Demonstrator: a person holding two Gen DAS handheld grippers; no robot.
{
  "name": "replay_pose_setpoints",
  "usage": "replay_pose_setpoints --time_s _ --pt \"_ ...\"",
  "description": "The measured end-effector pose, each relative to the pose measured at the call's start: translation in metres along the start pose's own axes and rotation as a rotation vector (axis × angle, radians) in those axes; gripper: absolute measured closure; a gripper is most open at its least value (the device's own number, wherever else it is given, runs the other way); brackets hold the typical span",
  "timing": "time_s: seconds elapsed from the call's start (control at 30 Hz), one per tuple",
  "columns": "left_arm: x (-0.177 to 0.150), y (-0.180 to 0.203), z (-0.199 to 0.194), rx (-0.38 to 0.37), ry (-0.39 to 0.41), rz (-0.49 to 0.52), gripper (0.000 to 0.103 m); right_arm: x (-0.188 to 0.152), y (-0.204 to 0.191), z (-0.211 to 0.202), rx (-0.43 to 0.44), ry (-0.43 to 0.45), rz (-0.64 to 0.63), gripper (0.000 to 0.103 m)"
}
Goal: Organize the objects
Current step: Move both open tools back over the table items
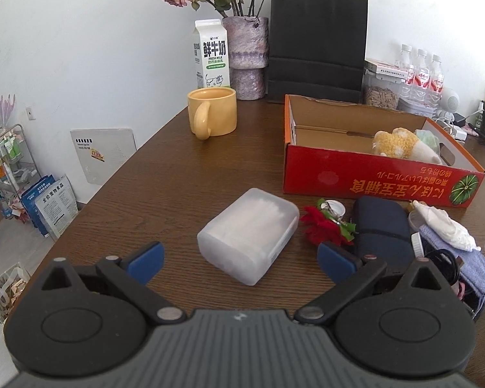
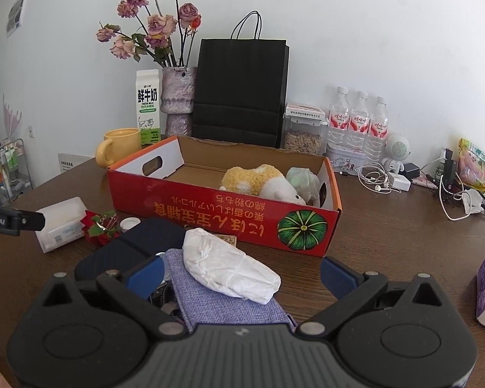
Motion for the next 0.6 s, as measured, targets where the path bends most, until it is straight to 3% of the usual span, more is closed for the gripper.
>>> replay_pose_setpoints --time_s 0.6 --pt "-0.012 -0.016 0.036 -0.026 -0.050 0.006 0.000 -0.011 -0.007 0.038 -0.013 -0.070 0.002 0.000"
Point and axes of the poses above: each gripper's, at about its wrist camera, not at the fingertips, and z roughly the way its jaws point, y to its right, x to its top, the point moved 6 cm from there along z, roughly the way its jaws point, and after that the axes turned 11 degrees about y, right-handed, at the moved point
